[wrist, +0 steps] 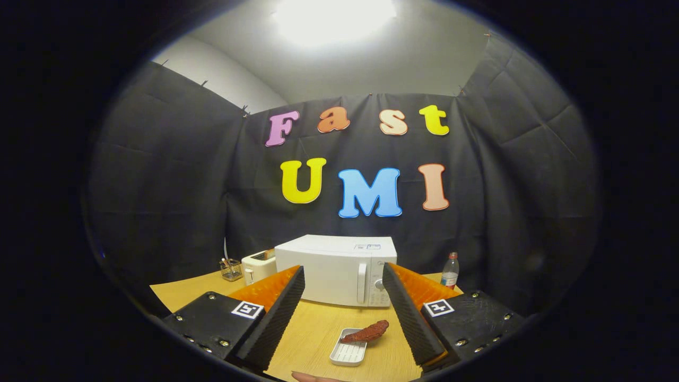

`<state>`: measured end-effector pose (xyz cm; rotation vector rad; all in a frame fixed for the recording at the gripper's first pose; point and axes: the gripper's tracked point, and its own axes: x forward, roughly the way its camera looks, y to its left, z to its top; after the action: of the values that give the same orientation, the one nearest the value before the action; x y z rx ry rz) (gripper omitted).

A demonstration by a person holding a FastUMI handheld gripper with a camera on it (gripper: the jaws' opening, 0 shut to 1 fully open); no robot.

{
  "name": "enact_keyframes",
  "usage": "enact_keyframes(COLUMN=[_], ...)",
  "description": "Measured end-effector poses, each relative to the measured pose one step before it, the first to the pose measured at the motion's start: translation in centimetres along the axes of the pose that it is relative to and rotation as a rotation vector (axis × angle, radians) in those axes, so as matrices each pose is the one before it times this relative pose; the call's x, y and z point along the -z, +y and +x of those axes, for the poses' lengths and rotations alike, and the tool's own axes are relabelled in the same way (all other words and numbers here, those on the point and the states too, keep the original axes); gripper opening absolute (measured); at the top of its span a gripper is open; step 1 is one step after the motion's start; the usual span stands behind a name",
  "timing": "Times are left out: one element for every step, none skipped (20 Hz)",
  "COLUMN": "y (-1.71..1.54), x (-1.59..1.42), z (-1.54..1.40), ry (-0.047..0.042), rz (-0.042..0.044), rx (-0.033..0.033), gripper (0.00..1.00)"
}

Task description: Open the microwave, put the food inside, and close the microwave door.

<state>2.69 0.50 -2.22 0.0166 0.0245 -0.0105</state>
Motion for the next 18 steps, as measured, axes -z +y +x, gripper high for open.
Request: enact_keyframes(y=[0.04,0.068,-0.002,0.004,-0.034,0.033,0.089,0.046,-0.123,-0.158,-0.229,-0.24,-0.06,0.038,-0.094,-0.07,-0.224,-0.201], x=[0.187,0.097,0.162,0.092,0.234,0.209,0.241,0.275,0.492,0.436,0.552,0.575,0.699,0.439,0.607,0.473,0.528,0.342], z=[0.332,0.317,0.326,0.353,0.399,0.381,0.44,0.509,0.636,0.7,0.818,0.837,0.92,0.983,1.064,1.013,1.042,1.059], ry=[0.00086,-0.00033,-0.003,-0.00329,0.00001,0.00106,0.00017,0.00056,0.00206,0.00287,0.00519,0.00903,0.01006,0.00656,0.00966,0.00631,0.0048,-0.00071], rz=[0.00181,0.00075,0.00054,-0.00125,-0.00084,0.00137,0.00274,0.00169,0.00088,-0.00143,-0.00412,-0.00159,0.0006,0.00395,0.00362,0.00032,-0.00016,0.0008], rx=[0.00025,-0.00156,-0.00004,0.00001,0.00256,-0.00057,-0.00344,-0.0029,-0.0002,0.00346,0.00539,0.00947,0.00313,0.00188,0.00376,0.00322,0.00989,0.00969], gripper=[0.94,0.94,0.94,0.94,0.94,0.94,0.94,0.94,0.94,0.94,0.94,0.94,0.94,0.94,0.94,0.94,0.94,0.94])
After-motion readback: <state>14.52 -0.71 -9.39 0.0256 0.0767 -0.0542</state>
